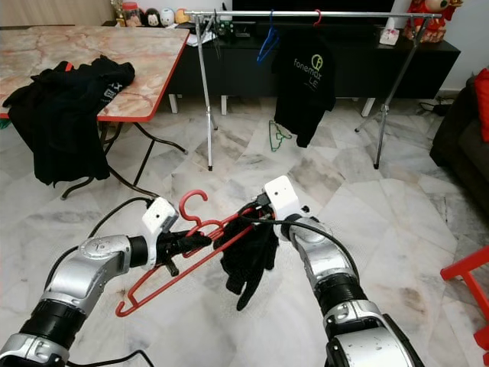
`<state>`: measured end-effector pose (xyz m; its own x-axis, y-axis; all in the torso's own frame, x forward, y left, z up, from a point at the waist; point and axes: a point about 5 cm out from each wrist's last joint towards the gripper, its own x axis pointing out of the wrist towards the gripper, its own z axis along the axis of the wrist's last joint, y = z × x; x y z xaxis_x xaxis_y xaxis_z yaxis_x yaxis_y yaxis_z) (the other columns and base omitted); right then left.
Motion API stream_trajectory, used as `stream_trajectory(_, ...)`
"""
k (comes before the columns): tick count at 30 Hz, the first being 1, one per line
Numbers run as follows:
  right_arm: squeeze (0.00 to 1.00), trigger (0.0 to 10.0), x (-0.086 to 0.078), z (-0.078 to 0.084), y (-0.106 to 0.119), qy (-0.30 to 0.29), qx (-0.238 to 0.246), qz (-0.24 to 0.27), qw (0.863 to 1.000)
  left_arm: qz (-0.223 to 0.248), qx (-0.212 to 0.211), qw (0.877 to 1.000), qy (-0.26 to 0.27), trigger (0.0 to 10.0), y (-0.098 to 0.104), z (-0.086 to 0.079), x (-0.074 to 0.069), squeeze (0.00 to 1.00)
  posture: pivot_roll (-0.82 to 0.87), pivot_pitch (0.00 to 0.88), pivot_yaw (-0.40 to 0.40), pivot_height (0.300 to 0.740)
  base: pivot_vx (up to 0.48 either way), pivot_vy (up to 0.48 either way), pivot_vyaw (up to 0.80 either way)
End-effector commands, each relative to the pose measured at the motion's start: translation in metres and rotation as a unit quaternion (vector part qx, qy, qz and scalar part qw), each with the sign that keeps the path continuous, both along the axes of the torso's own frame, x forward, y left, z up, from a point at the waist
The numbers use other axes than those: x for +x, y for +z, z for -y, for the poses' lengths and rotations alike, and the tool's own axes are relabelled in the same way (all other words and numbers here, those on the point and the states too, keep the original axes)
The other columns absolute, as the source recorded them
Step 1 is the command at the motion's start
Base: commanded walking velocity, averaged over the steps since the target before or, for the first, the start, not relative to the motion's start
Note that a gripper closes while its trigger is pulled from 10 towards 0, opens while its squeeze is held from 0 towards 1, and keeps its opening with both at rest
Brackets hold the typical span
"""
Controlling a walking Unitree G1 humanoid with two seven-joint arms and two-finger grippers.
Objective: Hang hanger
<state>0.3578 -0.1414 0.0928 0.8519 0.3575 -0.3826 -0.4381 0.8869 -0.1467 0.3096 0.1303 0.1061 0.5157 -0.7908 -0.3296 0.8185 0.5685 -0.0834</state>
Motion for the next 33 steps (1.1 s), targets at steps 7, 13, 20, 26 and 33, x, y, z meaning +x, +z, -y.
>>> stream_trajectory(7, 0.0, 10.0, 0.009, -0.004, 0.019, -0.009, 0.013, 0.03, 0.999, 0.011, -0.014, 1.0, -0.026, 10.0, 0.009, 0.001, 0.0, 0.0, -0.08, 0.0, -0.036, 0.74, 0.0, 0.0, 0.0)
stream_trajectory(13, 0.0, 10.0, 0.008, -0.007, 0.025, -0.015, 0.025, 0.035, 0.999, 0.01, 0.017, 1.0, -0.008, 10.0, 0.002, -0.002, 0.003, 0.0, -0.08, 0.0, -0.037, 0.74, 0.0, 0.0, 0.0)
stream_trajectory(20, 0.0, 10.0, 0.004, -0.015, 0.03, -0.01, 0.037, 0.038, 0.999, 0.012, 0.031, 0.999, 0.024, 10.0, -0.002, -0.003, 0.009, 0.0, -0.08, 0.0, -0.037, 0.74, 0.0, 0.0, 0.0)
stream_trajectory(26, 0.0, 10.0, -0.006, -0.02, 0.03, 0.006, 0.028, 0.027, 0.999, 0.041, 0.047, 0.993, 0.098, 10.0, -0.001, -0.004, 0.024, 0.0, -0.08, 0.0, -0.039, 0.74, 0.0, 0.0, 0.0)
stream_trajectory(33, 0.0, 10.0, -0.017, -0.016, 0.019, 0.0, -0.019, 0.007, 1.0, 0.074, 0.05, 0.986, 0.138, 10.0, 0.007, -0.002, 0.036, 0.0, -0.09, 0.0, -0.035, 0.74, 0.0, 0.0, 0.0)
